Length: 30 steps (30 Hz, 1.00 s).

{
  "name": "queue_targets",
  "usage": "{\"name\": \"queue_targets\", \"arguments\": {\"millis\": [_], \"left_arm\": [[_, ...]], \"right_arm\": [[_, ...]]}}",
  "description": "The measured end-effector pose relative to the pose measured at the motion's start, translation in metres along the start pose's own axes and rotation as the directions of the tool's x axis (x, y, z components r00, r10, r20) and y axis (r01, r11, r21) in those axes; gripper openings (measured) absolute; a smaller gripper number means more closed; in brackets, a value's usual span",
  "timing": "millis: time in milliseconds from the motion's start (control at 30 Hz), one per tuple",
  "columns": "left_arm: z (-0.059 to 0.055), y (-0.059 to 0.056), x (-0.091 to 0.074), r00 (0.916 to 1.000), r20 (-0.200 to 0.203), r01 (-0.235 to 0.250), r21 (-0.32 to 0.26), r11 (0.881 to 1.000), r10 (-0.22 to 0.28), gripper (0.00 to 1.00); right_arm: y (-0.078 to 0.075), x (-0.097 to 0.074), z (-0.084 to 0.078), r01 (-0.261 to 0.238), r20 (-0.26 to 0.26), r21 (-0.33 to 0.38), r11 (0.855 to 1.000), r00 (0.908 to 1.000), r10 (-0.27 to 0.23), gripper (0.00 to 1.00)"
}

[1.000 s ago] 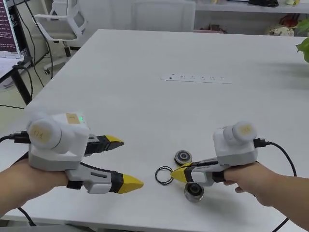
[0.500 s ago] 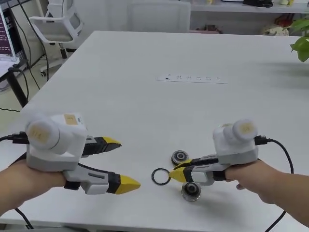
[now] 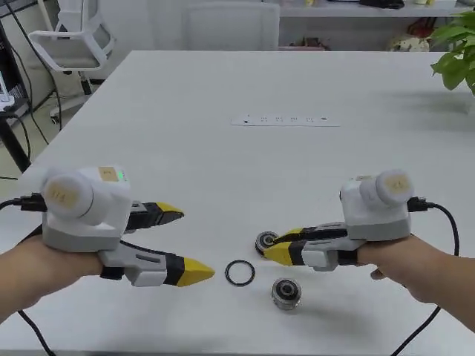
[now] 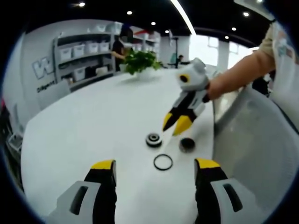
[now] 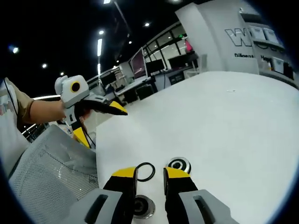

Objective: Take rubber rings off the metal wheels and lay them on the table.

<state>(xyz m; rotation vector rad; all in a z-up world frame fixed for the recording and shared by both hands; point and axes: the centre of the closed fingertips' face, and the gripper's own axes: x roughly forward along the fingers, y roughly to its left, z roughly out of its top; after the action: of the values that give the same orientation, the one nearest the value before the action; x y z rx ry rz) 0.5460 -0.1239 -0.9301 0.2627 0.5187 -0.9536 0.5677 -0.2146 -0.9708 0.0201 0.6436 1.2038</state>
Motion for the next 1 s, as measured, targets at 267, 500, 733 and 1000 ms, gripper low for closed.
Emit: {"name": "queue_targets", "arguments": {"millis": [267, 500, 733, 1000], "left_arm": [[0.006, 0.003, 0.014, 0.9998, -0.007, 0.017, 0.011, 1.0, -0.017, 0.68], [0.008, 0.009, 0.026, 0.9996, -0.019, 0.021, 0.016, 1.0, -0.02, 0.67], [0.007, 0.014, 0.039, 0.9988, -0.04, 0.029, 0.026, 0.999, -0.027, 0.64], [0.001, 0.016, 0.056, 0.9971, -0.064, 0.044, 0.034, 0.998, -0.042, 0.59]], "right_arm": [[-0.007, -0.011, 0.007, 0.042, 0.028, -0.038, 0.998, 0.9988, -0.041, 0.22], [-0.022, -0.02, 0.006, 0.075, 0.03, -0.069, 0.995, 0.9969, -0.073, 0.23], [-0.033, -0.021, -0.002, 0.09, 0.01, -0.095, 0.991, 0.9959, -0.09, 0.25], [-0.039, -0.018, -0.01, 0.097, -0.006, -0.112, 0.989, 0.9951, -0.098, 0.25]]}}
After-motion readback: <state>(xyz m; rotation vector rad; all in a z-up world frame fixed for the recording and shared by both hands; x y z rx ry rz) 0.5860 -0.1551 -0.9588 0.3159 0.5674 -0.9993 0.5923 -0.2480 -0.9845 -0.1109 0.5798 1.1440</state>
